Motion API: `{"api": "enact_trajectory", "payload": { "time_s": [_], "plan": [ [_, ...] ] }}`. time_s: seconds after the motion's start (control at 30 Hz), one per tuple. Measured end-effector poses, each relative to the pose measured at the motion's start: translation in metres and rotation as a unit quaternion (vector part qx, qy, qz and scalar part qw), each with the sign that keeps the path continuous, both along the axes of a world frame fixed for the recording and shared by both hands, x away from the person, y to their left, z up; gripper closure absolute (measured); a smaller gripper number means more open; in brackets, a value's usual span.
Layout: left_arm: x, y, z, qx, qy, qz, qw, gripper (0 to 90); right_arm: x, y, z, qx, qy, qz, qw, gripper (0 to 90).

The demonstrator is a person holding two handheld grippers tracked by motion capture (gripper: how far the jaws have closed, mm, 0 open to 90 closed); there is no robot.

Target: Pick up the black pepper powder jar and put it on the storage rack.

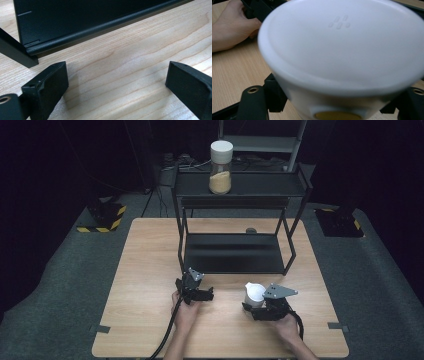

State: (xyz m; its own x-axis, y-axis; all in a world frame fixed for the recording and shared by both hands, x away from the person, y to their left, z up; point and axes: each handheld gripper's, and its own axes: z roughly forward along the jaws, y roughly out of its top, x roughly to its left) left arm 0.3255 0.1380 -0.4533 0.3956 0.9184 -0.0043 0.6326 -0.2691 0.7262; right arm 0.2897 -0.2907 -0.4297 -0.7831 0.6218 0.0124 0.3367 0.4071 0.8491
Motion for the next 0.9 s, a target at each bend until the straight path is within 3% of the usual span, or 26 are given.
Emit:
{"api": "enact_trajectory", "payload": {
  "time_s": [0.6, 0.9],
  "plan": [
    [0.0, 0.0, 0.0001, 0.0, 0.0, 0.0, 1.0, 4.5, -0.0049, 0.0026, 0.0002, -0.008, -0.016, -0.004, 0.9998, 30.0],
    [0.0001, 0.0002, -0.0001, 0.0, 0.0, -0.001, 1.0, 4.6, -0.0013, -0.0021, 0.009, -0.006, -0.017, -0.009, 0.9998, 30.0]
  ]
}}
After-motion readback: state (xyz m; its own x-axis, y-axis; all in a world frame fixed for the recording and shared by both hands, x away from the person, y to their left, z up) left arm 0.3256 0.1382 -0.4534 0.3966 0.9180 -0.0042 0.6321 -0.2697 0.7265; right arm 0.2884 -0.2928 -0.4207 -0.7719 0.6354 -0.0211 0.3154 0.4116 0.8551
